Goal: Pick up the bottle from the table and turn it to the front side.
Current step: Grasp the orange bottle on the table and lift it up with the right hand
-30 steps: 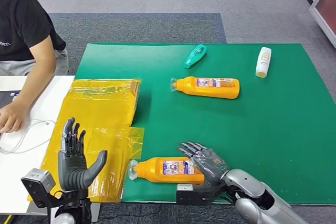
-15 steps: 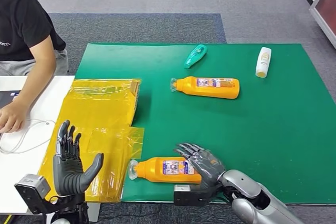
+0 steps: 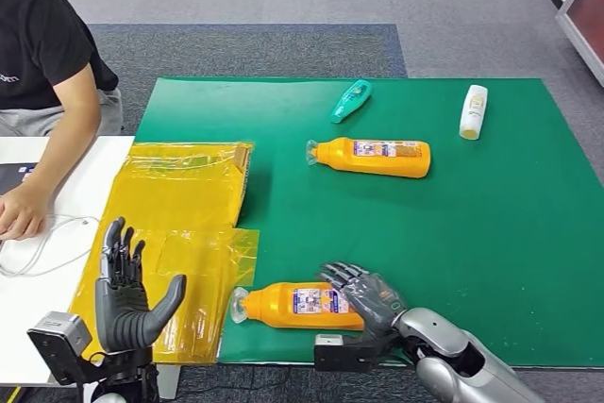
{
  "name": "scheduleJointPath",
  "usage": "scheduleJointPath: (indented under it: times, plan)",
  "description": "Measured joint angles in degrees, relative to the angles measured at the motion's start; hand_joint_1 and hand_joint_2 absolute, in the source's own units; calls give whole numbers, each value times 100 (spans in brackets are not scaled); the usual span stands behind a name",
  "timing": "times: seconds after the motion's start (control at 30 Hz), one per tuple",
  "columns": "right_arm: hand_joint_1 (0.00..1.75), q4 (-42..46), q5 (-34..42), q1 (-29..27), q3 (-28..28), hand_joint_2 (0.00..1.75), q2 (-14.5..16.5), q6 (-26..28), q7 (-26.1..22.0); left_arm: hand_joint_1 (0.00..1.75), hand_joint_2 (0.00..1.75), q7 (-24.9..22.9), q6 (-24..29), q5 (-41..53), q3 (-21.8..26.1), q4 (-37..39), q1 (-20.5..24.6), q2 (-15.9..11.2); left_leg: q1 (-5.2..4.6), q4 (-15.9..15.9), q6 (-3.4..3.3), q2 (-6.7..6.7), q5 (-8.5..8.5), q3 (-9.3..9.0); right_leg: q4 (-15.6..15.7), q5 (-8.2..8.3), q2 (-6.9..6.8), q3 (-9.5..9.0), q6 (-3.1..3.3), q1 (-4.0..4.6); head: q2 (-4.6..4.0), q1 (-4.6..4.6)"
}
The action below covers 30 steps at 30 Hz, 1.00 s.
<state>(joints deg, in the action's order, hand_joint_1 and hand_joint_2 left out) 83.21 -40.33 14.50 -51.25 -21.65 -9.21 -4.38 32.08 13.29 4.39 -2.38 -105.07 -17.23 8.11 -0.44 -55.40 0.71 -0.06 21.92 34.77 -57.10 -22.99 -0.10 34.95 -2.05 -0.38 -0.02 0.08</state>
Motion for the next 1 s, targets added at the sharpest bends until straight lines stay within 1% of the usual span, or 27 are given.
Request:
scheduleJointPath:
  times: [0.47,0.67,0.87,1.0]
  plan:
    - [0,-108,-83,48,-1,175,25,17,95,0,175,-2,10,-14,0,0,-3,0,0,0,0,0,0,-1,0,1,0,-1,0,0,0,0]
    - [0,-179,-123,110,-17,175,90,-39,152,0,175,-2,12,-24,-3,0,-3,0,0,0,0,0,0,-1,0,0,0,-1,0,0,0,0]
    - [0,-237,-32,225,-57,175,117,-282,403,0,175,-2,40,-42,-5,0,-3,-1,0,0,0,0,0,-7,0,1,1,-4,0,0,0,-1]
    - [0,-260,-59,263,-89,175,120,-304,613,0,175,-2,68,-60,-7,0,-7,-2,0,0,0,1,-1,-10,0,2,0,-8,-1,0,0,1]
